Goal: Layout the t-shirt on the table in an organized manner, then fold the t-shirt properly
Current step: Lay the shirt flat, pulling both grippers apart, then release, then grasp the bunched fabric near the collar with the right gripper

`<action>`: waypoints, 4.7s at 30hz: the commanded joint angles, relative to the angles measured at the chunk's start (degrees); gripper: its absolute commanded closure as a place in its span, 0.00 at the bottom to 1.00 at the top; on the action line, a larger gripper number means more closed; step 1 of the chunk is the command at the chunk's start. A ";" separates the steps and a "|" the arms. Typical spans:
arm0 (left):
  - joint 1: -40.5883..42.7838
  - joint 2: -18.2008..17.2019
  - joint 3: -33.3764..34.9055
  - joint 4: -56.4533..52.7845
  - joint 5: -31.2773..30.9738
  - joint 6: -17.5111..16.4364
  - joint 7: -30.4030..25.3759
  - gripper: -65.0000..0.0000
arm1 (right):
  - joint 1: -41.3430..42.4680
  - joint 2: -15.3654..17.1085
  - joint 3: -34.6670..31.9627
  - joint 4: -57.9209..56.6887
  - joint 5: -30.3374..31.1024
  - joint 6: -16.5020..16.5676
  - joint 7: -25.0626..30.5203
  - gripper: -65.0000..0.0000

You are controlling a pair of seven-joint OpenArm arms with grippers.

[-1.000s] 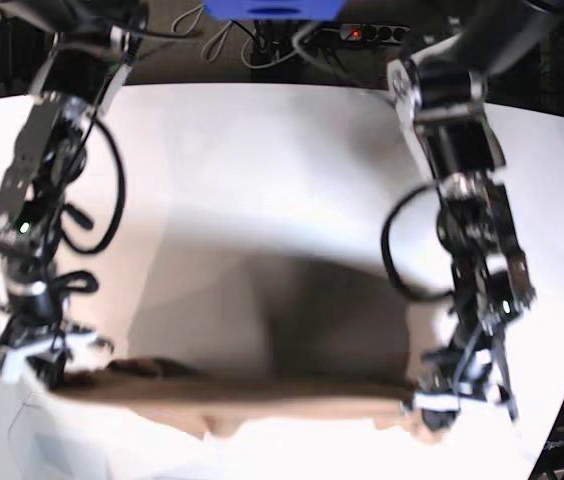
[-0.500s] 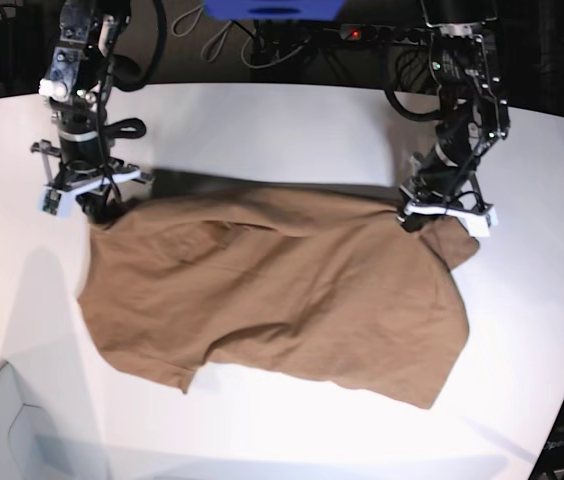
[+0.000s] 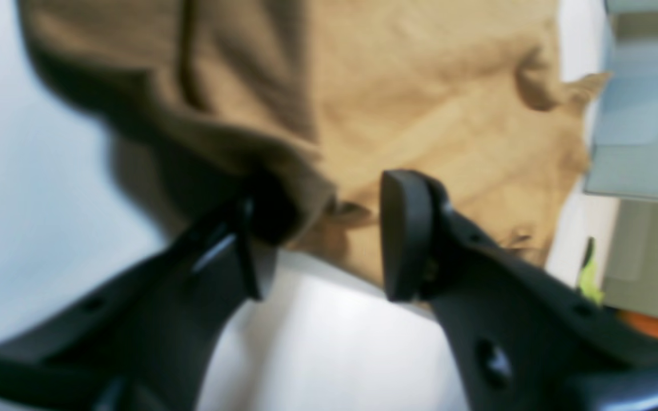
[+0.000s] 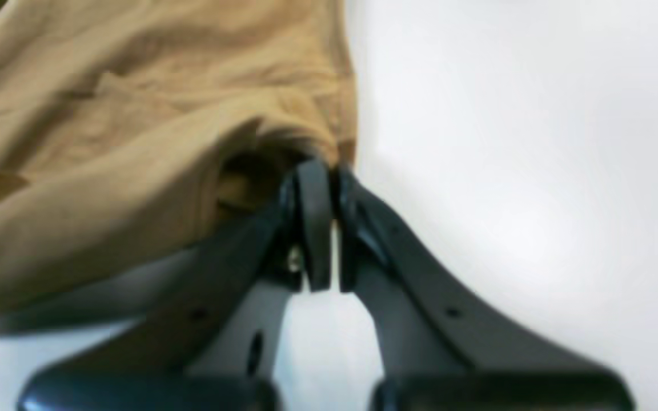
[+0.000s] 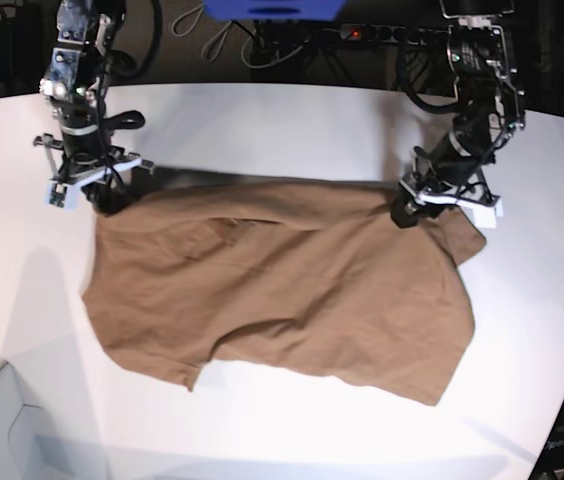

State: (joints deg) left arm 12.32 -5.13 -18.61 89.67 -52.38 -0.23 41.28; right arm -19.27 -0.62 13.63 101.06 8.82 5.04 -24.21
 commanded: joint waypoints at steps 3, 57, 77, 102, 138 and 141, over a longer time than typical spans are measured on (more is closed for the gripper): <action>1.00 -0.19 -0.07 4.62 -1.99 0.01 -0.27 0.54 | 0.15 0.23 0.48 0.79 0.28 4.76 -1.33 0.81; -7.61 -4.68 -11.32 -5.67 7.85 0.19 -0.09 1.00 | -0.38 -0.21 11.12 6.59 3.27 4.94 -2.65 0.50; 3.99 -4.06 -21.70 8.75 1.96 0.01 0.17 1.00 | 8.94 3.57 -1.01 6.77 2.92 14.87 -12.41 0.49; 5.13 -3.97 -21.52 8.75 1.87 0.01 0.09 1.00 | 22.30 3.92 -8.48 -14.95 2.92 14.70 -17.24 0.46; 4.96 -3.97 -21.34 6.20 1.96 0.01 0.09 1.00 | 25.73 5.24 -11.47 -15.03 2.92 14.43 -21.64 0.52; 4.78 -3.97 -21.52 6.20 1.96 0.01 0.09 1.00 | 25.64 5.24 -11.47 -15.39 2.92 14.43 -21.64 0.52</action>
State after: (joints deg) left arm 17.41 -8.38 -39.81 94.91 -49.36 -0.01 42.19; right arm 5.39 4.58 2.09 84.99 11.18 19.51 -47.11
